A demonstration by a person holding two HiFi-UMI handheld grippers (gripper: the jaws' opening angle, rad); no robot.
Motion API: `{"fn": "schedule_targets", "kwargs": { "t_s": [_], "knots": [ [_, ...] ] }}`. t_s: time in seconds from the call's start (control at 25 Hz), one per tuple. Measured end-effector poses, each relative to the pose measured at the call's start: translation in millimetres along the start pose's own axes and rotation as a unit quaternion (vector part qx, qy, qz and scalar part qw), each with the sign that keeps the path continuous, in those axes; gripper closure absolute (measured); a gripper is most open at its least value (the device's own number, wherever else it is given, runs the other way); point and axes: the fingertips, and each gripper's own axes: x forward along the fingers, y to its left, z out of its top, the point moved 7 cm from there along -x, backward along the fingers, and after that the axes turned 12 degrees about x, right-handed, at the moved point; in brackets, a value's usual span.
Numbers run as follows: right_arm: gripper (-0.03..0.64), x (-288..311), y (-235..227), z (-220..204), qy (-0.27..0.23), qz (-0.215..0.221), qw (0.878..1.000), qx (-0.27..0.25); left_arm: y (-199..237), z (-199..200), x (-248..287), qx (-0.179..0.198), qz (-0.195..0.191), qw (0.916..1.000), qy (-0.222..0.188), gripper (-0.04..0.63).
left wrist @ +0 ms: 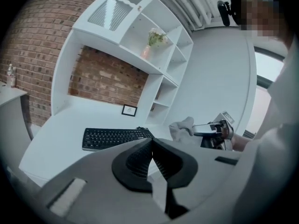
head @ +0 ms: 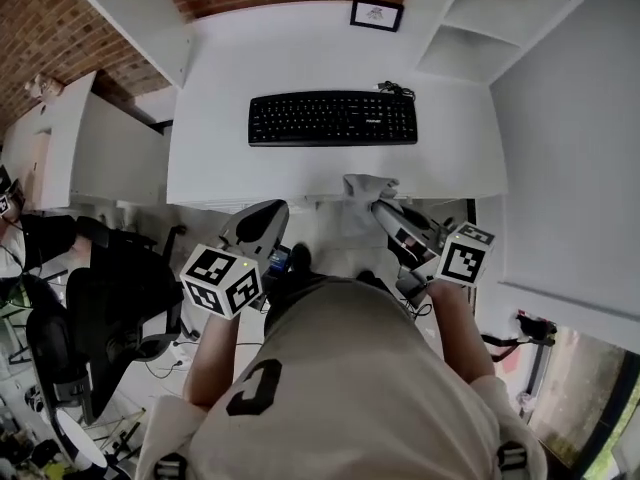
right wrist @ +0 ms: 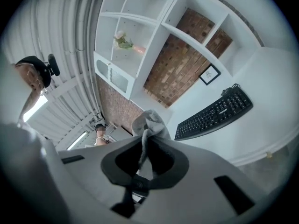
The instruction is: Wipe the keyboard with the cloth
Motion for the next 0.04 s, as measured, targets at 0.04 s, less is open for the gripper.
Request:
{"fn": "schedule_targets", "kwargs": {
  "t_s": [0.04],
  "knots": [
    [0.603,-16.1,-2.4,4.3,-0.004,0.005,1.0,-0.001,-14.4,2.6,7.2,-0.002,-0.002,1.0,-0.002,0.591]
  ]
}}
